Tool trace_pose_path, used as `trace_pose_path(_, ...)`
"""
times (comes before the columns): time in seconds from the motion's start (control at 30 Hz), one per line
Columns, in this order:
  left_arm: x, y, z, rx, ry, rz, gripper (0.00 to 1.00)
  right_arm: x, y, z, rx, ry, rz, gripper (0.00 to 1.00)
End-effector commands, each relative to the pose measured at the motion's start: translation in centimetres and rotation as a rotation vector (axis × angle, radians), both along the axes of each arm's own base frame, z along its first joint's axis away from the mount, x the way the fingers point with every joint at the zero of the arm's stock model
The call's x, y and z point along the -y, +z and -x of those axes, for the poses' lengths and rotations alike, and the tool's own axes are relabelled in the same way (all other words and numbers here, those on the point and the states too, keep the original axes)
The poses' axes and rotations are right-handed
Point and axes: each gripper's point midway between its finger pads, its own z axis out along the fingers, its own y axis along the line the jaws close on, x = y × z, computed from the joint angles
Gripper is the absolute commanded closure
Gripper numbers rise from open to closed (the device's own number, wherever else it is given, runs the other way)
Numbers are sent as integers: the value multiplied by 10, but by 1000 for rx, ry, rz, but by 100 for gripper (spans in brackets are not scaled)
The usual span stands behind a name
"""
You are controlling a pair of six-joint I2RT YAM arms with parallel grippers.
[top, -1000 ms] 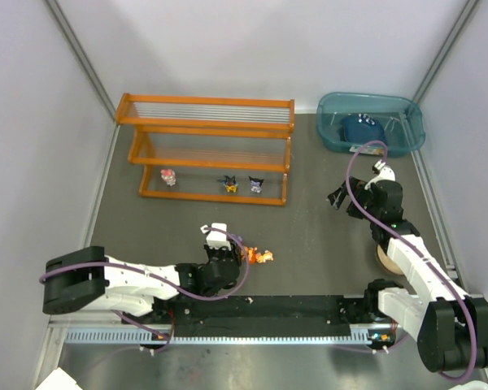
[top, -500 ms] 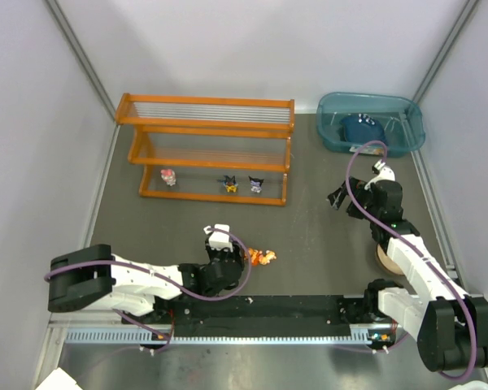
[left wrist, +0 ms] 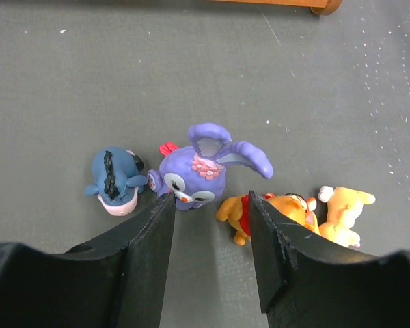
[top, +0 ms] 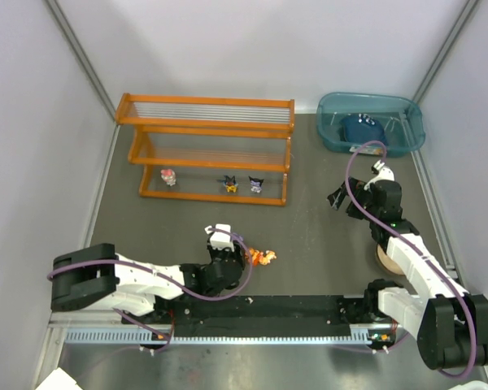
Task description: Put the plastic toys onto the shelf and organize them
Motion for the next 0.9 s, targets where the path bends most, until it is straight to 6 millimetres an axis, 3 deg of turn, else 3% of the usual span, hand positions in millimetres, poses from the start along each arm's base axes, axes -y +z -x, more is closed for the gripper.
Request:
trace_pose_path(0.0, -2, 4, -3, 30, 21, 25, 48, -3, 9, -6, 43, 17, 5, 1)
trace_pose_path(0.43, -16, -3, -4, 37, 45, -15, 37, -4, 7, -6, 38, 19, 5, 1)
trace_pose_path(0.87, -27, 7, -5, 111, -31, 26, 37, -4, 7, -6, 39, 19, 6, 1)
